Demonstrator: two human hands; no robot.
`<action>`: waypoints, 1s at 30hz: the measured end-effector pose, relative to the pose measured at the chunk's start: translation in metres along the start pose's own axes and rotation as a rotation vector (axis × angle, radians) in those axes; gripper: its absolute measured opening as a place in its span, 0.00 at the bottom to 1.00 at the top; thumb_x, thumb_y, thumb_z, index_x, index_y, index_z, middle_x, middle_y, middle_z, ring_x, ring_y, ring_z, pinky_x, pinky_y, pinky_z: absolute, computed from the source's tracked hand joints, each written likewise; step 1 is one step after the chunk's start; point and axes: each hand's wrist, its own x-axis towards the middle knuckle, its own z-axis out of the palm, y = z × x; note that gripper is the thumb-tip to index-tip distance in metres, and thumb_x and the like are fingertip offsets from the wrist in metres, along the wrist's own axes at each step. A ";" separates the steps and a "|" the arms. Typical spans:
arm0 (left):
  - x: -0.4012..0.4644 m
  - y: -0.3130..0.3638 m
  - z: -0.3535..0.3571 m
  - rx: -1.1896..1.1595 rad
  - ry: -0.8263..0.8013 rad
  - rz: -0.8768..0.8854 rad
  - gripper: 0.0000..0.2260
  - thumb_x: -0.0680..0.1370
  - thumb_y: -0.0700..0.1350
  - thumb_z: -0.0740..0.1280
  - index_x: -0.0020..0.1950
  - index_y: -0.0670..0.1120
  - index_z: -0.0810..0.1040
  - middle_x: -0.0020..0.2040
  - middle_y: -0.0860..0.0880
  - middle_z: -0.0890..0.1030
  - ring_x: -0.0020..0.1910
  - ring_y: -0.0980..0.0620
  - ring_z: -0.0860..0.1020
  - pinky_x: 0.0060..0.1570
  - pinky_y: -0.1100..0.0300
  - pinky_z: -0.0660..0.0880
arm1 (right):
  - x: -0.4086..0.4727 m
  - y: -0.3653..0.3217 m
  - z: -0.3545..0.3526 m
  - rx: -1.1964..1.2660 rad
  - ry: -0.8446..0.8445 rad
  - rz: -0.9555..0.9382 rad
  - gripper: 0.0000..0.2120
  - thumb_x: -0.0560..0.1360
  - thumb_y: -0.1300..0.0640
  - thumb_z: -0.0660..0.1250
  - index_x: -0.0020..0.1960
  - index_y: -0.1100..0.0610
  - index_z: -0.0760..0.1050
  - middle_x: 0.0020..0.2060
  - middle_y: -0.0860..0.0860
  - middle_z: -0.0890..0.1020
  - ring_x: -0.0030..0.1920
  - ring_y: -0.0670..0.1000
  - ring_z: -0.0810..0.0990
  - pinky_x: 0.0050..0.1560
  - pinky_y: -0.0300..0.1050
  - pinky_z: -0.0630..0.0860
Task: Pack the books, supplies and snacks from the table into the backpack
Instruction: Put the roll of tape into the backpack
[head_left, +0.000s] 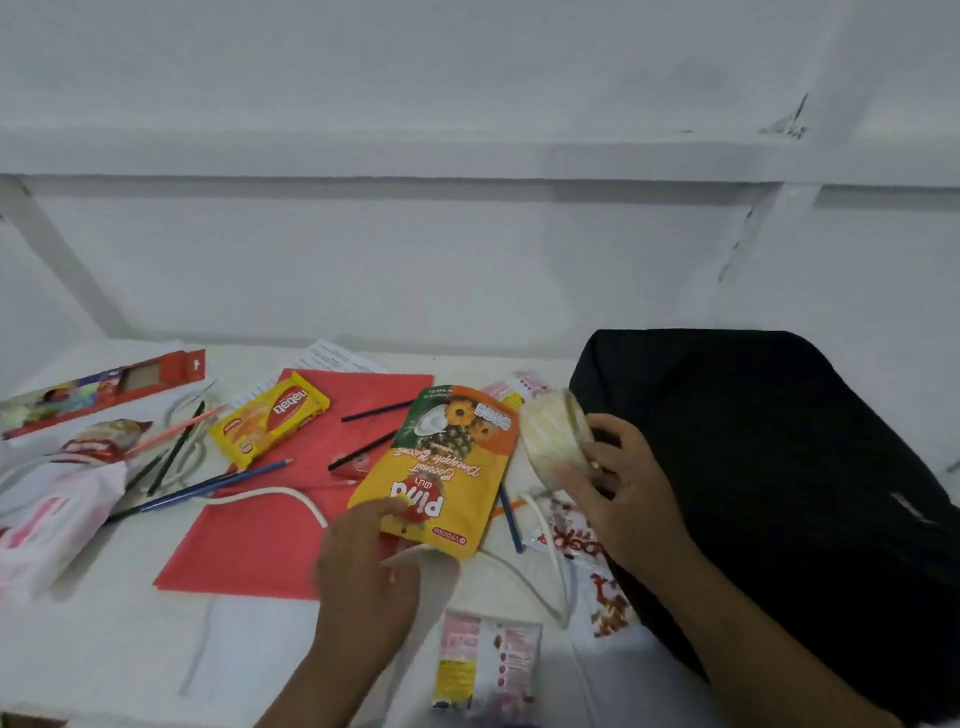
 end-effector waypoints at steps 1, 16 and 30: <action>0.004 0.014 0.005 -0.030 -0.002 0.084 0.20 0.67 0.47 0.62 0.58 0.58 0.73 0.55 0.60 0.74 0.57 0.51 0.73 0.53 0.50 0.73 | -0.006 -0.006 -0.009 0.032 0.037 -0.005 0.10 0.72 0.56 0.75 0.49 0.43 0.81 0.63 0.47 0.74 0.60 0.46 0.78 0.55 0.39 0.80; -0.002 0.149 0.142 0.309 -0.742 0.852 0.28 0.66 0.72 0.63 0.62 0.62 0.79 0.60 0.63 0.75 0.63 0.59 0.71 0.60 0.53 0.59 | -0.110 -0.017 -0.171 -0.255 0.524 -0.012 0.13 0.69 0.53 0.78 0.49 0.56 0.80 0.47 0.46 0.82 0.51 0.47 0.81 0.51 0.40 0.79; 0.069 0.203 0.152 -0.188 -0.470 0.221 0.07 0.83 0.47 0.62 0.60 0.49 0.74 0.49 0.52 0.79 0.47 0.54 0.77 0.47 0.57 0.68 | -0.168 -0.008 -0.193 -0.367 0.605 -0.030 0.13 0.69 0.47 0.76 0.51 0.51 0.83 0.59 0.50 0.77 0.58 0.53 0.79 0.51 0.44 0.78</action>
